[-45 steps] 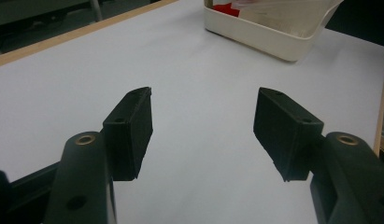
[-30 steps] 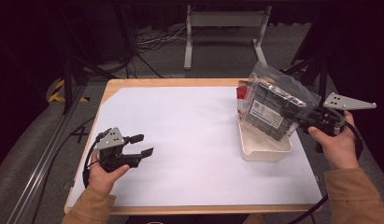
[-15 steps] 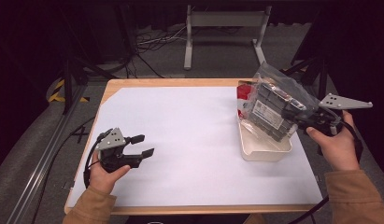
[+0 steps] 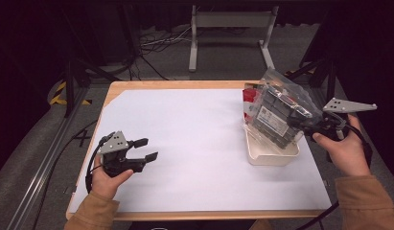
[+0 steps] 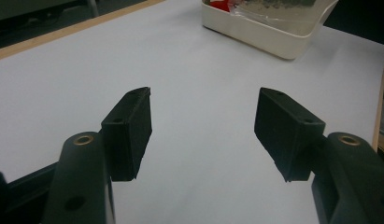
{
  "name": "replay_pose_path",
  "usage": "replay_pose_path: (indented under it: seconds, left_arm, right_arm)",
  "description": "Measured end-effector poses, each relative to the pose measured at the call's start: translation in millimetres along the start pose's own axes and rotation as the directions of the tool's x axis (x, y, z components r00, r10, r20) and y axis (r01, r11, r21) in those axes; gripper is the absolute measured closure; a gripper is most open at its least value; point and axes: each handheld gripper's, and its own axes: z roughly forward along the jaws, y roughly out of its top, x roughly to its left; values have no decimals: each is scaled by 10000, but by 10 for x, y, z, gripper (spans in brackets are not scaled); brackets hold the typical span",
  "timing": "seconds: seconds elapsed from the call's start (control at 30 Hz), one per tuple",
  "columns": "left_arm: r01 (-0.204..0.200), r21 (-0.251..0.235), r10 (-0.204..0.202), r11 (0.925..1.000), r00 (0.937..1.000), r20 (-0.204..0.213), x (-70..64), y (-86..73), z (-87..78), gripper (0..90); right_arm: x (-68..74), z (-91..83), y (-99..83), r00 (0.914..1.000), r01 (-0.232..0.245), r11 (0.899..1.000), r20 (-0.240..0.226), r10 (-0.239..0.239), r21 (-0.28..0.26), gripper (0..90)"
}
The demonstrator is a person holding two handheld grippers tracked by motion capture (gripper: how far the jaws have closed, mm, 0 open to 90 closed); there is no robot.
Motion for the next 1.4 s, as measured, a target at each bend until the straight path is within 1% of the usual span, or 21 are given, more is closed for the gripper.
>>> replay_pose_path:
  seconds: [0.07,0.1,0.13,0.2,0.3,0.4,0.47,0.57,0.63,0.7,0.77,0.8,0.87,0.9,0.97,1.03,1.1,1.2,1.27,1.33,1.4]
  left_arm:
    - [-35,29,35,10000,10000,20,-1,2,-2,373]
    - [-50,1,50,10000,10000,-4,-2,3,-3,373]
    - [-28,-3,28,10000,10000,8,-2,3,-3,373]
    - [-27,16,27,10000,10000,6,-1,2,-1,373]
    - [2,35,-3,10000,10000,15,-5,1,-1,373]
    - [-42,30,42,10000,10000,6,-2,2,5,373]
    - [-40,57,40,10000,10000,16,-4,1,9,373]
    - [-78,42,78,10000,10000,29,-7,4,10,373]
    - [-47,44,47,10000,10000,20,-8,3,6,373]
    - [-34,53,34,10000,10000,14,-4,0,8,373]
    - [-53,30,53,10000,10000,14,0,-2,11,373]
    - [-20,29,20,10000,10000,15,-1,-3,14,373]
    - [-26,63,26,10000,10000,45,-7,0,14,373]
    - [-61,22,61,10000,10000,30,-10,1,15,373]
    - [-91,20,91,10000,10000,12,-10,2,13,373]
    - [-26,28,25,10000,10000,43,-12,1,3,373]
    - [-43,9,43,10000,10000,36,-9,2,2,373]
    - [-36,-1,36,10000,10000,32,-6,2,2,373]
    - [-30,-3,30,10000,10000,29,-5,2,2,373]
    - [-64,-3,64,10000,10000,33,-6,3,3,373]
    - [-54,15,54,10000,10000,43,-11,4,5,373]
  right_arm:
    - [4,-24,21,10000,11,10000,73,-11,28,760]
    - [14,-66,63,9996,62,9996,258,-69,264,760]
    - [19,-70,73,9997,37,9995,226,-44,318,760]
    - [43,-74,104,9995,248,9984,164,-257,510,760]
    - [63,-110,151,9995,278,9989,135,-284,372,760]
    - [69,-113,162,9993,310,9988,178,-317,372,760]
    - [71,-85,152,9994,316,9987,102,-320,390,760]
    - [73,-30,128,9991,394,9982,115,-399,458,759]
    - [71,13,106,9992,363,9979,145,-371,535,759]
    - [71,34,99,9995,297,9980,74,-301,552,760]
    - [78,46,98,9994,328,9976,79,-334,615,760]
    - [103,90,93,9991,389,9957,108,-400,846,760]
    - [116,114,89,9991,408,9947,103,-420,948,761]
    - [149,175,77,9985,508,9916,156,-530,1193,760]
    - [171,198,79,9979,562,9904,248,-598,1259,760]
    - [174,191,85,9983,447,9905,313,-491,1302,761]
    - [164,176,86,9987,380,9906,301,-423,1313,760]
    - [161,94,147,9987,397,9928,278,-431,1126,761]
    - [173,2,221,9975,562,9932,370,-602,1021,761]
    - [194,-77,291,9973,587,9925,385,-632,1075,761]
    - [217,-125,339,9959,747,9909,431,-800,1122,761]
